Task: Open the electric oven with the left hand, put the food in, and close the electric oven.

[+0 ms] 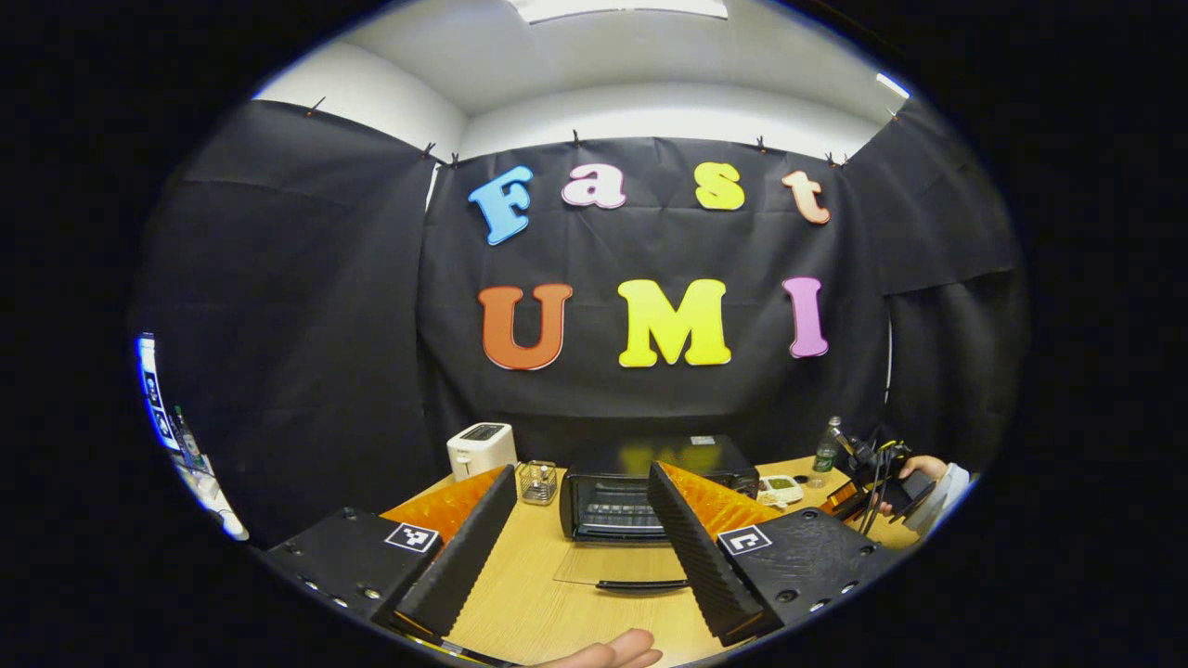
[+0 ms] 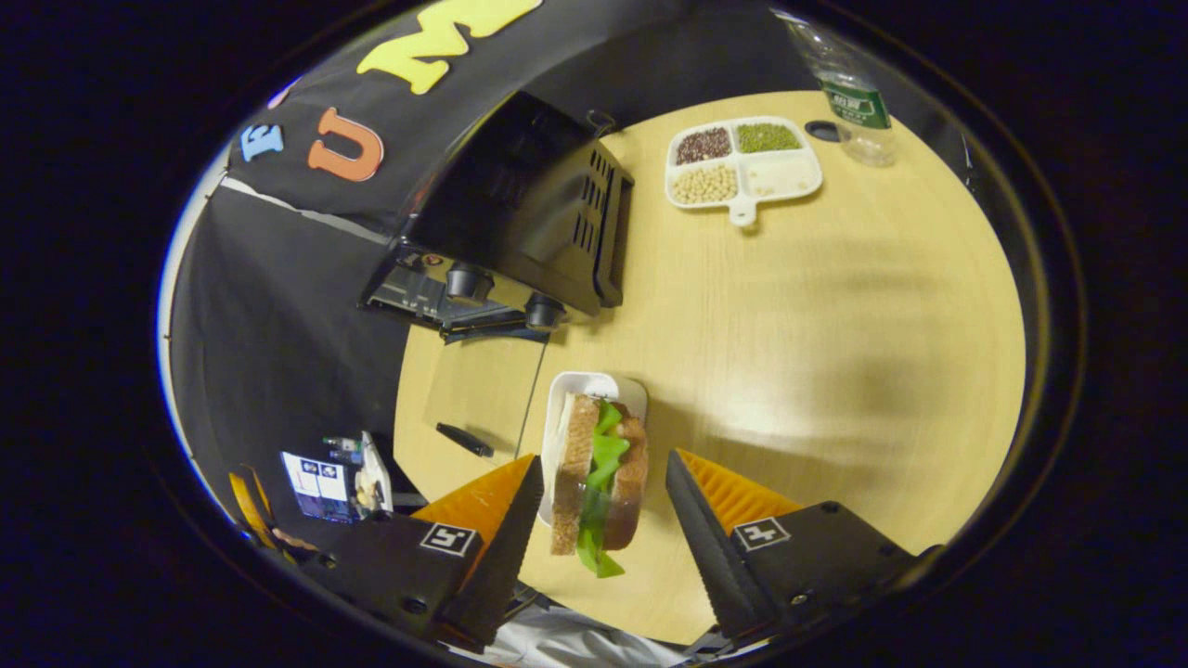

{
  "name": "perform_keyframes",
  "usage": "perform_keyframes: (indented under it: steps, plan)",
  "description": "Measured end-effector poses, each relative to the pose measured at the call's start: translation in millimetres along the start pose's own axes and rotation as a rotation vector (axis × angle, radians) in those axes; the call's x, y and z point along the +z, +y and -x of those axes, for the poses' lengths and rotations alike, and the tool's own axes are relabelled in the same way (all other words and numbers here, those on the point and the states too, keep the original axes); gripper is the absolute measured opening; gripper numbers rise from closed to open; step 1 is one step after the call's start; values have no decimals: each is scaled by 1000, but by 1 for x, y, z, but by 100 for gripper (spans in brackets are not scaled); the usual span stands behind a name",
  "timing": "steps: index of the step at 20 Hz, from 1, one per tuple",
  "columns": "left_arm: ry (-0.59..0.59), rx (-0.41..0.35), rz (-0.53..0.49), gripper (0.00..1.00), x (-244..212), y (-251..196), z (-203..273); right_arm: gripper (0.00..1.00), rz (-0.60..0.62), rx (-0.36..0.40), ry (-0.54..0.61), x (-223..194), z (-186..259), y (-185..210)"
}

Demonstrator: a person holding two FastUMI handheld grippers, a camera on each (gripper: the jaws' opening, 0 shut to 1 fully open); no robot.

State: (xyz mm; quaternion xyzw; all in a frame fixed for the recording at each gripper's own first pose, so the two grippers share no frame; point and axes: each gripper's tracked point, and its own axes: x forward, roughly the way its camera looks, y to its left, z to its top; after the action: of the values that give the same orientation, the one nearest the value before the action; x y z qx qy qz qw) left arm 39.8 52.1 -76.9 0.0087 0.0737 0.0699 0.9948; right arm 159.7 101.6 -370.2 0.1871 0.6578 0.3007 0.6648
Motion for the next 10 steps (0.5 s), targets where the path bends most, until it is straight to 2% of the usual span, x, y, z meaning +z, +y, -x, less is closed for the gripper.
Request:
perform_keyframes:
  steps: [4, 8, 9, 10]
  plan:
    - [17, -21, 24, 93, -7, -11, -8, 67, -6, 38, 51, -7, -5, 5]
    - [30, -49, 11, 94, -15, -17, -3, 46, -58, 42, 30, -9, -3, 8]
    - [22, -57, 10, 94, -15, -19, 0, 50, -76, 41, 25, -12, -4, 8]
    - [9, -74, 16, 93, -14, -21, 2, 47, -94, 38, 20, -12, -4, 8]
